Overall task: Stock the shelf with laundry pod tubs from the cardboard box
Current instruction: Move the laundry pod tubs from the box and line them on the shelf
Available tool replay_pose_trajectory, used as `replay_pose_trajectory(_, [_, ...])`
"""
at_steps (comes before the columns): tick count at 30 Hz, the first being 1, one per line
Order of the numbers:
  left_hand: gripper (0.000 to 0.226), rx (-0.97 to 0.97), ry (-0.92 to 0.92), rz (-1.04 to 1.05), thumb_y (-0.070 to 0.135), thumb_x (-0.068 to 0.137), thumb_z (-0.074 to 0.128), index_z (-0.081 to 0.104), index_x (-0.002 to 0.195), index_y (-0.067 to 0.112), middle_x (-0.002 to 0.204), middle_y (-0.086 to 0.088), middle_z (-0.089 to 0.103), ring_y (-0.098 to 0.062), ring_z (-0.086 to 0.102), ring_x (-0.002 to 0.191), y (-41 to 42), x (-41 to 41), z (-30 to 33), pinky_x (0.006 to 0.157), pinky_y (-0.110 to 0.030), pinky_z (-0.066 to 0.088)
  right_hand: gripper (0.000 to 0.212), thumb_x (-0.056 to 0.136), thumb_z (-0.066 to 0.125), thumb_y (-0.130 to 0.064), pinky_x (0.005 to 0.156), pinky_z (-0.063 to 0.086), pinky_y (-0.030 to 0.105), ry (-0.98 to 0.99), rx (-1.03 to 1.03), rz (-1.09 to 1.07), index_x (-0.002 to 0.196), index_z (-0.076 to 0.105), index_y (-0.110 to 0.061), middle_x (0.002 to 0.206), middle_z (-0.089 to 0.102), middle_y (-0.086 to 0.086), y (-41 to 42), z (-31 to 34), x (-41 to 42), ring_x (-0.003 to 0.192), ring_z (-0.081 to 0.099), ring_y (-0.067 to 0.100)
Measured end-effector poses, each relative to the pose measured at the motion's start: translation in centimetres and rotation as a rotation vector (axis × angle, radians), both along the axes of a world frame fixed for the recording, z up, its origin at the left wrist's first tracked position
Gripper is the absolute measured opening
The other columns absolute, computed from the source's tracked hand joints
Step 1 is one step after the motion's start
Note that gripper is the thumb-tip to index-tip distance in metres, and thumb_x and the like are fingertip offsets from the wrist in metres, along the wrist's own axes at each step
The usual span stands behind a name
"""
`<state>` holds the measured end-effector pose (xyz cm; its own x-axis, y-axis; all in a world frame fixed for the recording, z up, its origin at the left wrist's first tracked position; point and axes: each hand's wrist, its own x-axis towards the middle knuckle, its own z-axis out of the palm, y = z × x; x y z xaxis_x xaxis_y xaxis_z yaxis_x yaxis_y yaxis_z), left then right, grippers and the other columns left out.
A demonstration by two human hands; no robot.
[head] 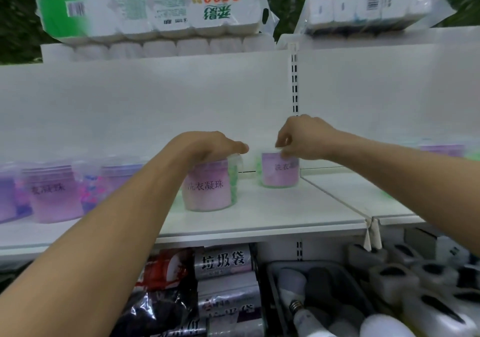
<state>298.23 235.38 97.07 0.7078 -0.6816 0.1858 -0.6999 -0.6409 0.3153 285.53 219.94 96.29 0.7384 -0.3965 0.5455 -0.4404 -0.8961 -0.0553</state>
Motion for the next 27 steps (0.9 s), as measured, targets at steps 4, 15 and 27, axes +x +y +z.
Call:
replay_pose_trajectory(4, [0.066, 0.002, 0.016, -0.015, 0.064, 0.088, 0.044, 0.047, 0.139, 0.021, 0.145, -0.009, 0.044, -0.032, 0.046, 0.123, -0.2, 0.1, 0.0, 0.087, -0.038, 0.034, 0.033, 0.082, 0.063, -0.020, 0.087, 0.049, 0.033, -0.038, -0.025, 0.004, 0.113, 0.067, -0.028, 0.115, 0.065, 0.002, 0.9, -1.1, 2.7, 0.106, 0.060, 0.025])
replay_pose_trajectory(15, [0.067, 0.020, -0.046, -0.027, 0.064, 0.089, 0.041, 0.048, 0.138, 0.019, 0.145, -0.010, 0.045, -0.031, 0.047, 0.124, 0.0, 0.2, -0.1, 0.089, -0.039, 0.033, 0.062, 0.095, 0.049, -0.026, 0.111, 0.027, 0.041, 0.128, 0.101, 0.136, 0.149, 0.020, -0.035, 0.151, 0.030, 0.000, 1.3, -2.7, 0.9, 0.135, 0.026, 0.029])
replay_pose_trajectory(27, [0.035, -0.545, -0.609, -0.125, 0.050, 0.091, 0.045, 0.068, 0.106, 0.028, 0.112, 0.005, 0.068, -0.023, 0.056, 0.105, 3.8, -2.5, -5.4, 0.085, -0.036, 0.038, 0.041, 0.089, 0.059, -0.039, 0.104, 0.033, 0.028, 0.010, 0.113, 0.110, 0.129, 0.053, -0.032, 0.140, 0.048, -0.010, 1.2, -3.0, -9.0, 0.127, 0.043, 0.012])
